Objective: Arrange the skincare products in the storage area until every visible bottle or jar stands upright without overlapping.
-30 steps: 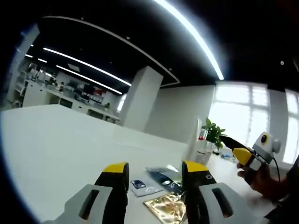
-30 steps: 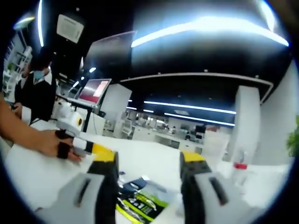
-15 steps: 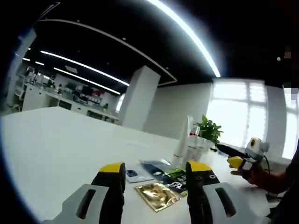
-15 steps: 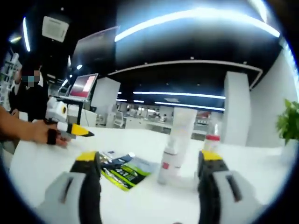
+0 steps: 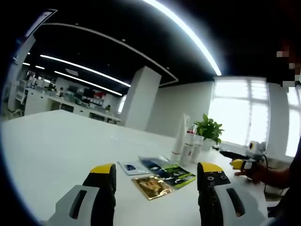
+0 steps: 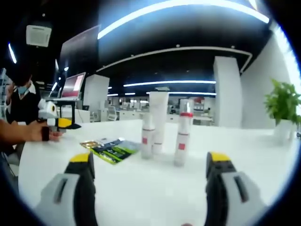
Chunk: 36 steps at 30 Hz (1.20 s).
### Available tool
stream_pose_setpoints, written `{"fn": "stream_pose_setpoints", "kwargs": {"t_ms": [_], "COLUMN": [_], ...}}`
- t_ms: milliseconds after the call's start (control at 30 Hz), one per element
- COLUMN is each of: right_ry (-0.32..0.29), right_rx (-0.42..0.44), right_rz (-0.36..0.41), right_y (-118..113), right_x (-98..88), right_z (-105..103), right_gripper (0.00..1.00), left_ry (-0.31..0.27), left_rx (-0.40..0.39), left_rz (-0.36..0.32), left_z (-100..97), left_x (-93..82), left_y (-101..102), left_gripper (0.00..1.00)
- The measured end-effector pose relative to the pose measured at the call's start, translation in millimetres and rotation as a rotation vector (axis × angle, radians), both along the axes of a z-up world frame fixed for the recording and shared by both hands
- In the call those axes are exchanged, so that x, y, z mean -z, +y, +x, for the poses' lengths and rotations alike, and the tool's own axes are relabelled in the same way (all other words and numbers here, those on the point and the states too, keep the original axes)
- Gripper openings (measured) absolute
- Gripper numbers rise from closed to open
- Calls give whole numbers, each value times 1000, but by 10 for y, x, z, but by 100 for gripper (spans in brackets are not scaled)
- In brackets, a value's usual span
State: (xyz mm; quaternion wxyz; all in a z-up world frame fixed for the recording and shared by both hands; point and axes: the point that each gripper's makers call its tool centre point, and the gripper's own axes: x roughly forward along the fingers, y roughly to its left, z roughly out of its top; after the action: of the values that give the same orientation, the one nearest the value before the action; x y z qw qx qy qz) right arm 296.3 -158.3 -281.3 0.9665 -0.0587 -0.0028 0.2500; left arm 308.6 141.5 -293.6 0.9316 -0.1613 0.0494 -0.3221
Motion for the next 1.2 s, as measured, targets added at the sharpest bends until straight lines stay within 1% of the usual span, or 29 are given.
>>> {"fn": "stream_pose_setpoints", "kwargs": {"t_ms": [33,100,167,267,300,567,700,833,900,1033,1133,1200], "right_ry": [15,23,39,53,67,76,83,86,84,103,108,113], "right_rx": [-4,-14,-38,-57,-65,-72,-68,-64,-61,-60,-59,-57], "right_rz": [-11,-17,-29,-50,-50,-57,-55,-50,-44,6,34,39], "right_y": [-12,-18,6,32,44,57,26,-10,-31,-82,-127,-149], "right_x": [38,60,101,148,173,200,206,202,188,135,45,-2], "right_z": [-10,-41,-71,-100,-114,-140,-195,-234,-254,-285,-298,-306], "right_gripper": [100,100,100,100,100,100,100,100,100,100,100,100], "left_ry": [1,2,2,-4,-7,-43,-48,-62,-84,-105,-106,-97], "left_rx": [-1,0,0,0,-2,-27,-23,-23,-26,-30,-37,-40], "left_rz": [5,17,33,42,45,94,91,98,103,132,123,96], "left_z": [-14,-67,-118,-191,-206,-316,-391,-505,-554,-654,-701,-740], "left_x": [7,21,37,35,34,21,7,-23,-58,-82,-108,-131], "left_y": [2,0,3,7,12,44,50,36,33,38,73,90], "left_gripper": [75,79,81,86,88,92,92,92,91,89,90,93]}}
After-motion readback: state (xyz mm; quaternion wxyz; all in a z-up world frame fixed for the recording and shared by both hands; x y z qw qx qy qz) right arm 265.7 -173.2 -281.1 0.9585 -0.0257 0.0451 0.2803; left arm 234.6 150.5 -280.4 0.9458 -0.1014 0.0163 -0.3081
